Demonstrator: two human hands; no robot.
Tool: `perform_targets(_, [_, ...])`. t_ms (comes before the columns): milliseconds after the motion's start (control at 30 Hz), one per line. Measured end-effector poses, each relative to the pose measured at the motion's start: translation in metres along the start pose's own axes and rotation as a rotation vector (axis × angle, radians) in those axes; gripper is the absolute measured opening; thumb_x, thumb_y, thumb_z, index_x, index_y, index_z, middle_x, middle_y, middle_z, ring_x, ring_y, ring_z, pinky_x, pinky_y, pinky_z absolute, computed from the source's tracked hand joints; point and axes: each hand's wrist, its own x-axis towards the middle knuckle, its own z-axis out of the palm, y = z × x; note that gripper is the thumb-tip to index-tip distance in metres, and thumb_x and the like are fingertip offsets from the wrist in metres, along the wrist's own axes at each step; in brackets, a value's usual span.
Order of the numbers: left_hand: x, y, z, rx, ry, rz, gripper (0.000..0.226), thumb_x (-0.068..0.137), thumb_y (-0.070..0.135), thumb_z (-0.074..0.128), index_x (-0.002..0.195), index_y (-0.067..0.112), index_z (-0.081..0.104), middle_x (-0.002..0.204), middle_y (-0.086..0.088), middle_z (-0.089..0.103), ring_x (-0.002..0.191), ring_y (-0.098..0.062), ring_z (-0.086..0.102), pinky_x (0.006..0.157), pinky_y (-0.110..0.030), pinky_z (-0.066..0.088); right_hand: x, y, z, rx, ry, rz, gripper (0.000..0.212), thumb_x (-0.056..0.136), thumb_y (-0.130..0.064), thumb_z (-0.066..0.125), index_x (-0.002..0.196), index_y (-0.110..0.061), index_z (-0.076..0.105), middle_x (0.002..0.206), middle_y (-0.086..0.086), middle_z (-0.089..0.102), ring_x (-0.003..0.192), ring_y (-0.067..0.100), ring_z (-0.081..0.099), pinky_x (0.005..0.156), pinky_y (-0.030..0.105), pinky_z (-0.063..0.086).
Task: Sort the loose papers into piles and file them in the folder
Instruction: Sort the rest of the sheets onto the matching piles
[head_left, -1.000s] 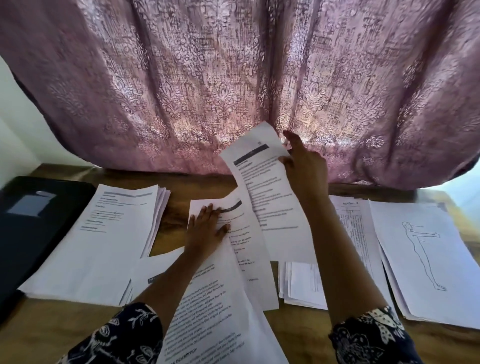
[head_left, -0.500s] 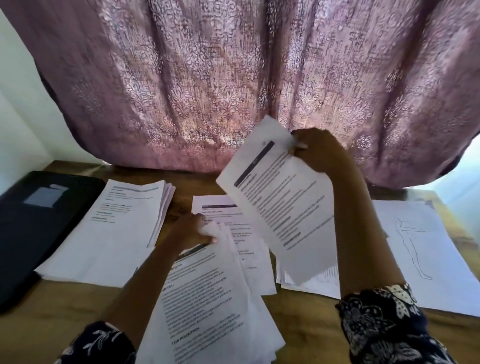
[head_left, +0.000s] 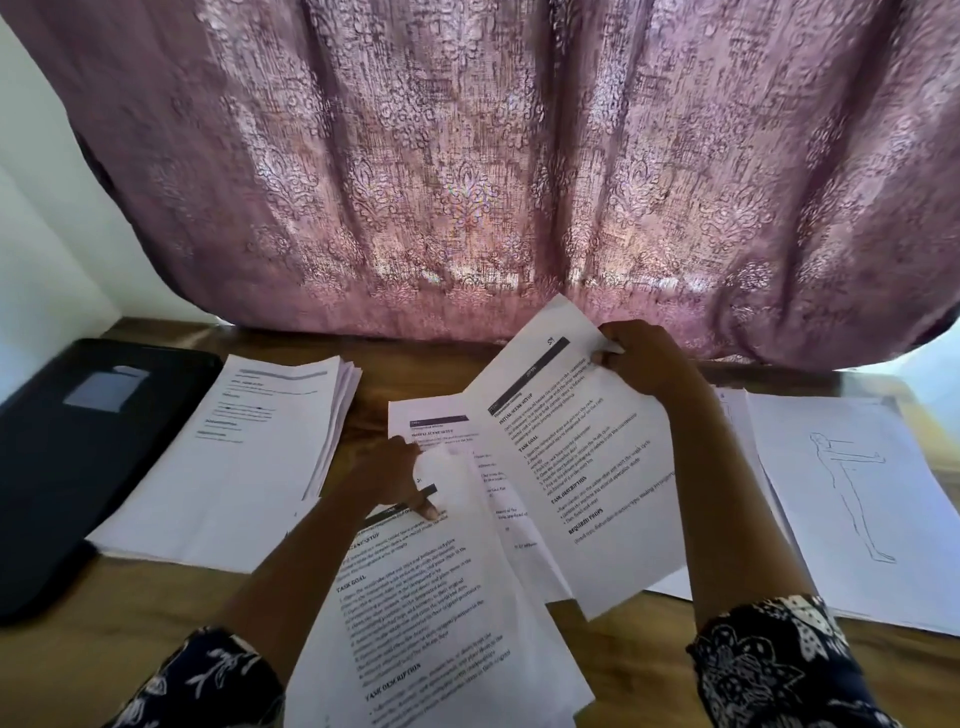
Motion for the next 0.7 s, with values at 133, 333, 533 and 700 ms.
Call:
perform_targets(133, [-0.012,0.004,0.008,0.002,0.094,0.021,0.081,0.077,0.048,0.075,0.142,0.015,0.041,0.144,-0.004,0.045,0.128,-0.022,0.046,0.102,-0.031,0.038,0.002,0.011,0.0,0.063,-0.001,0.019,0.025,0.093,-0.023,0.061,0.114,-0.008,0.062,0.113,0.013,0.063,0.094,0.026,0.055,0.074,0.027,0.034])
perform_targets(333, [-0.054,-0.009,-0.012,-0.591,0.147,0.282,0.026,0.084,0.016,0.073,0.104,0.031,0.067,0.11,0.026,0.066,0.106,-0.005,0.063,0.091,-0.026,0.052,0.001,0.013,0.002,0.29,-0.033,0.032,0.011,0.091,-0.019,0.064,0.082,-0.017,0.058,0.084,0.0,0.058,0.082,0.023,0.055,0.07,0.032,0.045])
perform_targets(533, [-0.064,0.008,-0.06,-0.706,0.246,0.255,0.021,0.093,0.017,0.063,0.113,0.021,0.065,0.114,0.01,0.065,0.11,0.001,0.057,0.089,-0.01,0.036,-0.011,-0.01,0.038,0.51,-0.158,0.051,0.011,0.09,-0.012,0.065,0.097,-0.005,0.066,0.094,0.012,0.07,0.079,0.022,0.068,0.081,0.042,0.057])
perform_targets(700, [-0.033,0.026,-0.053,-0.697,0.364,0.186,0.04,0.086,0.045,0.061,0.122,0.036,0.049,0.121,0.021,0.051,0.108,0.002,0.055,0.093,-0.024,0.038,-0.038,-0.021,0.101,0.591,-0.367,0.066,0.018,0.086,-0.011,0.065,0.1,-0.001,0.069,0.097,0.016,0.069,0.087,0.024,0.067,0.085,0.046,0.056])
